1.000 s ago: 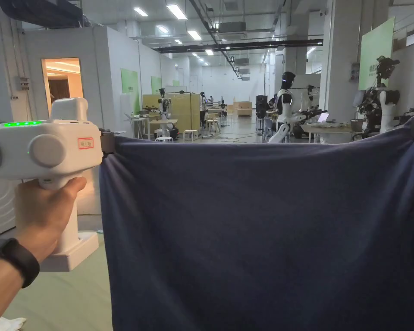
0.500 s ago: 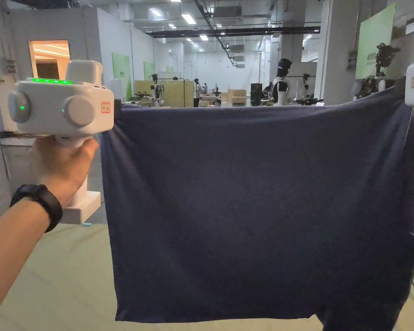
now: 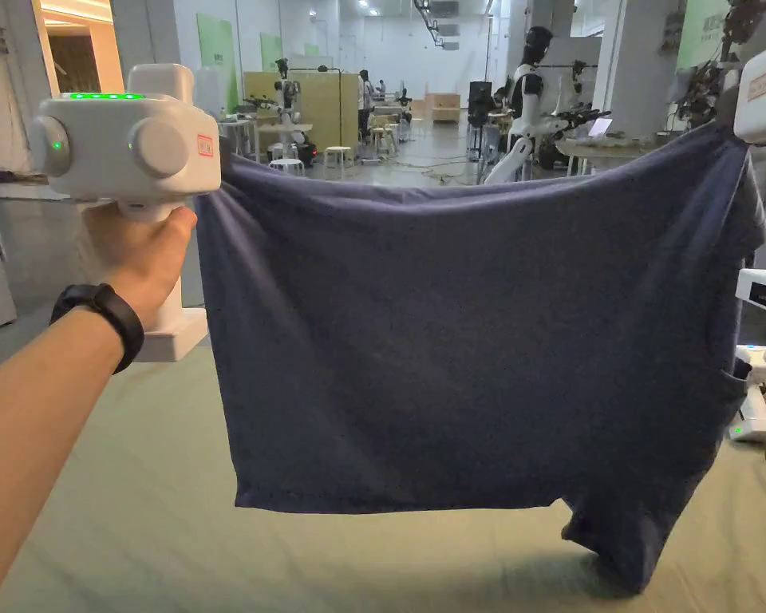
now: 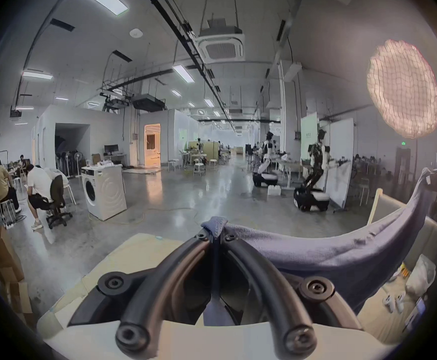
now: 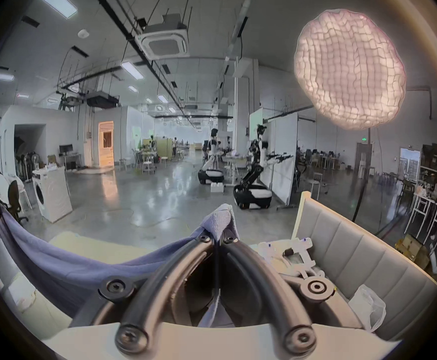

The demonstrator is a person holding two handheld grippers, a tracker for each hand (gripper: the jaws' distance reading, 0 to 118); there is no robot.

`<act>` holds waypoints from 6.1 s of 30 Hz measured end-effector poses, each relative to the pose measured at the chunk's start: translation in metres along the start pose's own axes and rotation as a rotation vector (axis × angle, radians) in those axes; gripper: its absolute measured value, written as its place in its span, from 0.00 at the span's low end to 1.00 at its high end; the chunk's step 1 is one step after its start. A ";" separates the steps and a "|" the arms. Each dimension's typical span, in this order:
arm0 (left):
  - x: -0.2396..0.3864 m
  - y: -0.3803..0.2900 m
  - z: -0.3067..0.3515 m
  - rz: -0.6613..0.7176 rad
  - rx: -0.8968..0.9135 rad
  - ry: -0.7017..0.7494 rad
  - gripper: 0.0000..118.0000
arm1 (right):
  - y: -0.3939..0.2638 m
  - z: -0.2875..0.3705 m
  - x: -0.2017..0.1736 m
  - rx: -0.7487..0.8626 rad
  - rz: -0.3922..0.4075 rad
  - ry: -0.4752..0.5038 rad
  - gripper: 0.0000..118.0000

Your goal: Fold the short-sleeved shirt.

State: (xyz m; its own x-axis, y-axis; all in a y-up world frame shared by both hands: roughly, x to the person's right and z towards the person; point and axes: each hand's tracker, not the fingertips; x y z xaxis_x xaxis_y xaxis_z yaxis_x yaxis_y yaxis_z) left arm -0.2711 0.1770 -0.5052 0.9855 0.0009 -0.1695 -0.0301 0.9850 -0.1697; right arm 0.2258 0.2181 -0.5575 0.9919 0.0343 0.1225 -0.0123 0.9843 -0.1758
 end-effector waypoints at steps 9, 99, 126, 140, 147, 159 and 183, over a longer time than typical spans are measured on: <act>0.001 -0.136 0.015 0.018 -0.153 -0.079 0.04 | -0.144 0.014 0.012 -0.176 -0.002 0.074 0.02; -0.093 -0.438 0.318 0.094 -0.673 -0.173 0.70 | -0.400 0.419 0.031 -0.171 -0.106 0.261 0.00; -0.046 -0.501 0.246 -0.326 -0.967 -0.143 0.10 | -0.500 0.366 0.103 -0.645 -0.148 0.117 0.63; -0.053 -0.499 0.248 -0.303 -0.961 -0.141 0.10 | -0.532 0.308 0.116 -0.754 -0.111 0.181 0.06; -0.068 -0.461 0.252 -0.138 -0.938 -0.202 0.10 | -0.495 0.314 0.113 -0.637 -0.152 0.226 0.05; -0.063 -0.395 0.090 0.112 -0.796 -0.151 0.10 | -0.445 0.134 0.077 -0.682 -0.127 0.137 0.05; -0.040 -0.270 0.318 -0.076 0.004 -0.174 0.88 | -0.352 0.303 0.050 -0.082 -0.021 0.196 0.54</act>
State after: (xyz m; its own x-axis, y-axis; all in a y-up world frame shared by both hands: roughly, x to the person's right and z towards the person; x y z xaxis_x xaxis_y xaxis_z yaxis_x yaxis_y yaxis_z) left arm -0.2489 -0.0336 -0.1437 0.9989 -0.0442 0.0144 0.0460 0.9841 -0.1714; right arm 0.2410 -0.0739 -0.1937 0.9975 -0.0286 -0.0643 0.0112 0.9668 -0.2554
